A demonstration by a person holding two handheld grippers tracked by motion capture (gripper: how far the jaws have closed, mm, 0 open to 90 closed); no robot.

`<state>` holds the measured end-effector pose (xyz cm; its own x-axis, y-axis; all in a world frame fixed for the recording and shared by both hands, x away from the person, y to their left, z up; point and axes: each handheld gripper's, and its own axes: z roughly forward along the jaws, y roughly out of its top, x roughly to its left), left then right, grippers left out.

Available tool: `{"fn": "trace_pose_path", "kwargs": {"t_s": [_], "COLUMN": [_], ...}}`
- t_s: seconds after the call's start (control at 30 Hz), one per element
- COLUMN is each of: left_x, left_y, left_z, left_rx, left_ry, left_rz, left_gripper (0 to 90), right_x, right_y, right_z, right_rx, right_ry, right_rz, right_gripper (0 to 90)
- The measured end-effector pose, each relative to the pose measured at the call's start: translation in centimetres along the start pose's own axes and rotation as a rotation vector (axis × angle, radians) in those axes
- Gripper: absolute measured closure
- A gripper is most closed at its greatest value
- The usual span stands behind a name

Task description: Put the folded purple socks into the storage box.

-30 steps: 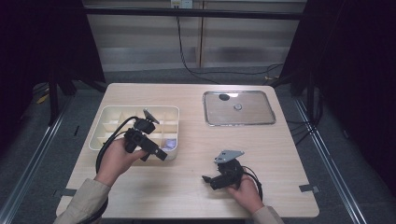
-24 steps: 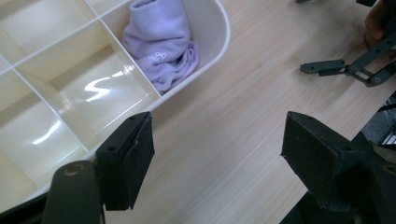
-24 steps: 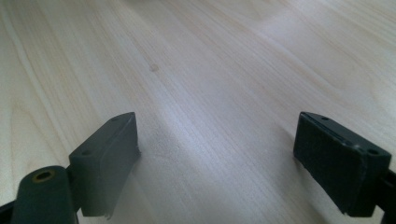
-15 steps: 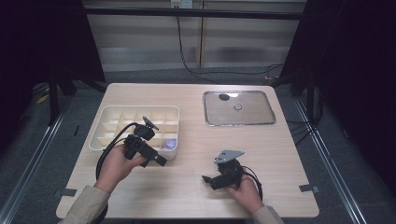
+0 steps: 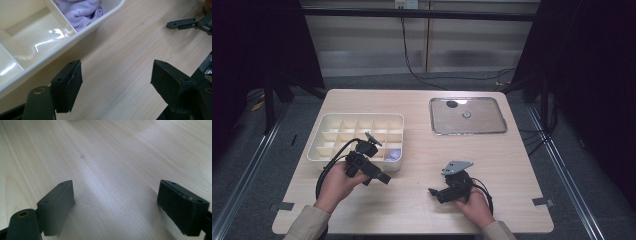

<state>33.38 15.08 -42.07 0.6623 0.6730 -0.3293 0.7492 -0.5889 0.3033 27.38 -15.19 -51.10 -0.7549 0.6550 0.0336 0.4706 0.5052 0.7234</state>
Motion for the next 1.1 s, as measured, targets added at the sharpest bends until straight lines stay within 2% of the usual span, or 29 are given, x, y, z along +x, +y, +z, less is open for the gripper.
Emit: {"fn": "trace_pose_path", "kwargs": {"t_s": [0.5,0.53,0.57,0.7,0.9,1.0,1.1], "left_x": [0.4,0.5,0.5,0.8,0.9,1.1,1.1], "left_y": [-1.2,-1.3,-1.4,-1.7,-2.0,-2.2,-2.3], "left_z": [1.6,1.6,1.8,2.2,2.6,2.8,3.0], "left_rx": [-0.007,-0.002,-0.007,-0.001,-0.027,-0.019,-0.023], "left_ry": [-0.019,-0.018,-0.024,-0.027,-0.018,-0.020,-0.018], "left_rz": [-0.008,0.001,-0.011,0.003,-0.012,0.007,0.005], "left_gripper": [24.1,24.1,24.1,24.1,24.0,24.0,24.0], "right_x": [0.0,0.0,0.0,0.0,0.0,0.0,0.0], "right_y": [0.0,0.0,0.0,0.0,0.0,0.0,0.0], "right_z": [0.0,0.0,0.0,0.0,0.0,0.0,0.0], "right_rx": [0.000,0.000,-0.001,-0.001,0.000,0.000,-0.001], "right_ry": [0.000,0.000,0.000,0.000,0.000,0.000,0.000], "right_rz": [0.000,0.000,0.000,0.000,0.000,0.000,0.000], "right_gripper": [13.4,13.5,13.5,13.4,13.4,13.5,13.5]}}
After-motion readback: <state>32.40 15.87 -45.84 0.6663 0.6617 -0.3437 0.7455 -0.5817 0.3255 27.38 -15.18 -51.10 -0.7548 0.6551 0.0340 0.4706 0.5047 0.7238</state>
